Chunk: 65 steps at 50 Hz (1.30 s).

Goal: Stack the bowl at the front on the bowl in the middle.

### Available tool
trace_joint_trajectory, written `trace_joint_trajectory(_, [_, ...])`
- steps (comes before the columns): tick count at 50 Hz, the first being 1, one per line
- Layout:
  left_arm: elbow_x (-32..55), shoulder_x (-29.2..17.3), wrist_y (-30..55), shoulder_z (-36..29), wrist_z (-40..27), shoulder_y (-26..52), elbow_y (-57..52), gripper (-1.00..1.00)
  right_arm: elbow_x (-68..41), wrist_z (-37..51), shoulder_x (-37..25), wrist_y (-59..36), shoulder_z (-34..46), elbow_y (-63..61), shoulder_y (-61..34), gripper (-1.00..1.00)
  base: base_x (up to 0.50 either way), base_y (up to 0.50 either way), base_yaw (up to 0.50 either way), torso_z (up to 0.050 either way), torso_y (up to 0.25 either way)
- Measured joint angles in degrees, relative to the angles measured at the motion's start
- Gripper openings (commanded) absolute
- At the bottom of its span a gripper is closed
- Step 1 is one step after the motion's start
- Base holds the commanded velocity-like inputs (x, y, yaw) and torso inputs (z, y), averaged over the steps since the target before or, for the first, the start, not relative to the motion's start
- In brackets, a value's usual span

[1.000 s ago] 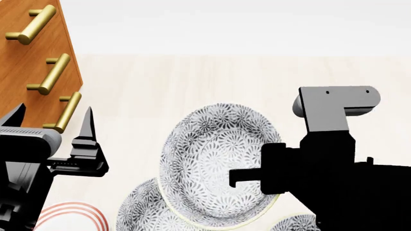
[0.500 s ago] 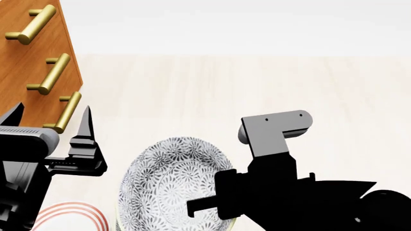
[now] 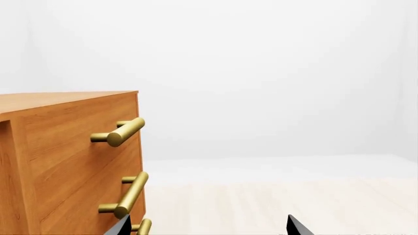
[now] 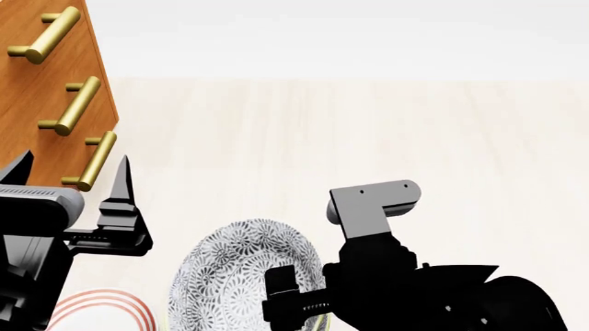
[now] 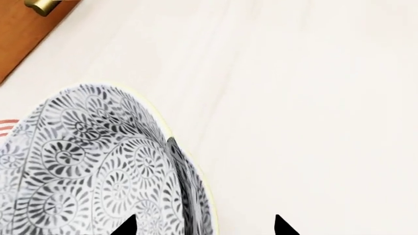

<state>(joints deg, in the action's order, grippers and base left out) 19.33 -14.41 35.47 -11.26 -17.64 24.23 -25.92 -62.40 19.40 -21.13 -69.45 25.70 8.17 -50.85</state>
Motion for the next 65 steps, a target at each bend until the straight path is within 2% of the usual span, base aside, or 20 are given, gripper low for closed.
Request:
trace_joint_trajectory(10, [0.23, -0.21, -0.17, -0.15, -0.07, 0.02, 0.28, 1.00, 1.92, 0.52, -0.47, 1.99, 0.95, -1.15, 0.29, 1.00, 0.00, 0.00, 0.00, 0.000, 0.000])
trace_joint_trajectory(18, [0.96, -0.32, -0.15, 0.18, -0.18, -0.10, -0.56, 1.00, 8.94, 6.01, -4.23, 12.09, -0.60, -14.27, 4.68, 1.00, 0.00, 0.00, 0.00, 0.000, 0.000])
trace_joint_trajectory(26, [1.38, -0.39, -1.21, 0.32, -0.16, -0.73, -1.98, 1.00, 20.55, 10.44, -8.23, 24.60, 0.25, -27.37, 10.13, 1.00, 0.00, 0.00, 0.00, 0.000, 0.000])
trace_joint_trajectory(36, [1.49, -0.36, -3.48, 0.61, -0.26, -1.84, -3.20, 1.00, 31.55, 14.66, -11.00, 35.50, 1.31, -36.50, 15.26, 1.00, 0.00, 0.00, 0.00, 0.000, 0.000])
trace_joint_trajectory(47, [1.27, -0.40, -5.32, 0.57, -0.47, -2.66, -3.63, 1.00, 36.83, 16.77, -12.16, 40.10, 2.26, -40.34, 17.75, 1.00, 0.00, 0.00, 0.00, 0.000, 0.000])
trace_joint_trajectory(65, [0.90, -0.65, -6.53, -0.21, -0.72, -2.72, -3.55, 1.00, 39.78, 17.89, -12.50, 41.77, 3.22, -41.26, 18.58, 1.00, 0.00, 0.00, 0.00, 0.000, 0.000])
